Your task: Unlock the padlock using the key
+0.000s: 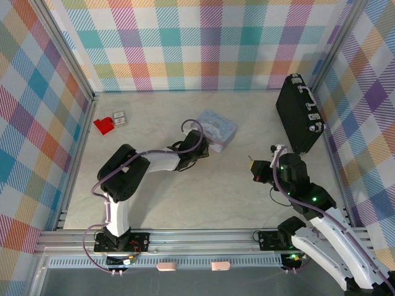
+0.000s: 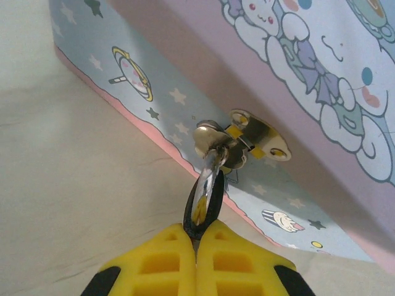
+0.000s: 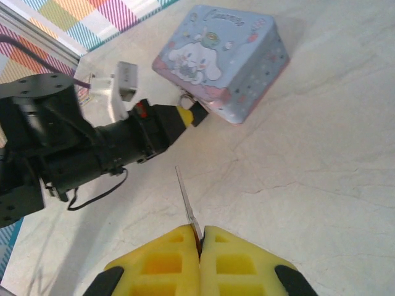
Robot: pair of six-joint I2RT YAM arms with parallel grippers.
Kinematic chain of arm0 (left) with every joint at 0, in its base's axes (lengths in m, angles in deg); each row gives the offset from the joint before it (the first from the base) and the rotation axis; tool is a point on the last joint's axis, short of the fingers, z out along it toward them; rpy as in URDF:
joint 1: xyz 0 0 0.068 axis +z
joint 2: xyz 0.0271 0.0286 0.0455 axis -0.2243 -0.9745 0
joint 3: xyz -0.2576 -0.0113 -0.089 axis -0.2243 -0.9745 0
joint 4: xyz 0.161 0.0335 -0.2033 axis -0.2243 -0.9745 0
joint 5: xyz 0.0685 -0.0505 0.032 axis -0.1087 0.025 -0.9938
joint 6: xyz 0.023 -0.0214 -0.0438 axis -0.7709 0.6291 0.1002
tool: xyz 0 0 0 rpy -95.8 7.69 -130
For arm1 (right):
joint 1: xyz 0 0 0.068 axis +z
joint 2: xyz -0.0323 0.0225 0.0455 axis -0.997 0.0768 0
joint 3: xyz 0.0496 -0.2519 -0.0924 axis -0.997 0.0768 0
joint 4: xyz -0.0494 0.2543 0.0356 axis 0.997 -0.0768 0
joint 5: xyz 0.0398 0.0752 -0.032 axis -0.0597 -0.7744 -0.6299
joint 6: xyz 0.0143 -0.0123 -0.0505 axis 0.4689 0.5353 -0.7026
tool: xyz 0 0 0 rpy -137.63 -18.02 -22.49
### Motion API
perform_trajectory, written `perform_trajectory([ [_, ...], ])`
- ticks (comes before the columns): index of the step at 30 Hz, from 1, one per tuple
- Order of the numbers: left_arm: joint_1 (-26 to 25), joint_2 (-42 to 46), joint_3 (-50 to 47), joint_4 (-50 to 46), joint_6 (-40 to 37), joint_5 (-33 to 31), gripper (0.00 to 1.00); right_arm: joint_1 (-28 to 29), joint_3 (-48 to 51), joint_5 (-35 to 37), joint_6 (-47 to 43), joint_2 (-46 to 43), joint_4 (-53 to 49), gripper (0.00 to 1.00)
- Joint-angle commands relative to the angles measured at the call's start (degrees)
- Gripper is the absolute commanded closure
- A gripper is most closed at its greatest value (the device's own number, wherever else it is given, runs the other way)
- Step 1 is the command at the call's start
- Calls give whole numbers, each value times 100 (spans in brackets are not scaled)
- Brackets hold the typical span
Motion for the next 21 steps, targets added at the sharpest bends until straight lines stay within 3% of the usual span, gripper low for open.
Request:
perform_trajectory([
  [1, 127, 574, -733, -177, 98, -280, 100, -18, 124, -339, 262, 136, 418, 100],
  [13, 121, 2666, -2855, -4, 1196, -720, 100, -22, 137, -653, 271, 700, 764, 100],
  [17, -41, 2609, -2878, 176, 1351, -598, 100, -14, 187, -729, 365, 851, 901, 100],
  [21, -444, 2039, -2284, 90, 1292, -341, 100, -9, 117, -816, 354, 952, 910, 100],
])
